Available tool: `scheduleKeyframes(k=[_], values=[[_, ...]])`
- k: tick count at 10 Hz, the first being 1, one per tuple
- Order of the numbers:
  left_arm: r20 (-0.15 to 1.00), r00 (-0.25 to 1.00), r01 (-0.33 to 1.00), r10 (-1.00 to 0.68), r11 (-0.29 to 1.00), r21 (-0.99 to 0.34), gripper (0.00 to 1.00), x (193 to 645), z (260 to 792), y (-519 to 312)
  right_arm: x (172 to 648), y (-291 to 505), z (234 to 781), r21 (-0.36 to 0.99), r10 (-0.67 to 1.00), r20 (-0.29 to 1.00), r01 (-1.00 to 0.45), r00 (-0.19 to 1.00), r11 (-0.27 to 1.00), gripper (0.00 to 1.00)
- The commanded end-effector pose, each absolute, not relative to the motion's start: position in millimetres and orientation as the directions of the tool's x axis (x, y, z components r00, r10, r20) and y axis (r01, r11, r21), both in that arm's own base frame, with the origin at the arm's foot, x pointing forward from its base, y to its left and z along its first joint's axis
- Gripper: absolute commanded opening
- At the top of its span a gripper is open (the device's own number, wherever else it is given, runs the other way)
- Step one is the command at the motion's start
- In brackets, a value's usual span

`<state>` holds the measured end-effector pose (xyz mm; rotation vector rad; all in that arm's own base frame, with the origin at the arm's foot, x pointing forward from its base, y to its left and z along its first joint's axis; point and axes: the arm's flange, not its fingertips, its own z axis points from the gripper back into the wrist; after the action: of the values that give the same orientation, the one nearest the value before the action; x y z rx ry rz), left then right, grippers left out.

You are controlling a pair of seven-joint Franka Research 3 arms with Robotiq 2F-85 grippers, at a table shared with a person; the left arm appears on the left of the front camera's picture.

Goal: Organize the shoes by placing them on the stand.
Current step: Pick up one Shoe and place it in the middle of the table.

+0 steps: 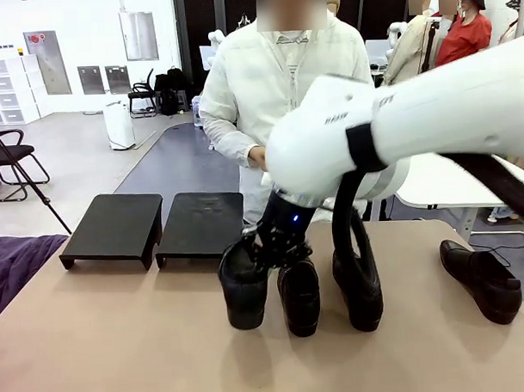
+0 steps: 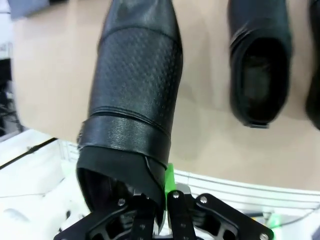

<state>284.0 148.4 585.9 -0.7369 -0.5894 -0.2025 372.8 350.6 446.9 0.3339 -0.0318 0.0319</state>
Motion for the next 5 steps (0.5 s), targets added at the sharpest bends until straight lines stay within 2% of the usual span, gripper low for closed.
scheduleKeyframes(k=[1,2,5], values=[[0.585,0.811,0.394,0.023,0.718,-0.574,1.0,284.2,586.6,149.0,376.1,375.5,422.4,0.313,-0.04,0.057,0.02,0.998,0.95,0.0],[0.585,0.811,0.394,0.023,0.718,-0.574,1.0,284.2,586.6,149.0,379.5,382.3,408.3,0.284,-0.106,0.048,0.088,0.993,0.955,0.0],[0.585,0.811,0.394,0.023,0.718,-0.574,1.0,284.2,586.6,149.0,401.8,394.5,376.1,0.242,-0.101,0.009,0.096,0.995,0.965,0.0]])
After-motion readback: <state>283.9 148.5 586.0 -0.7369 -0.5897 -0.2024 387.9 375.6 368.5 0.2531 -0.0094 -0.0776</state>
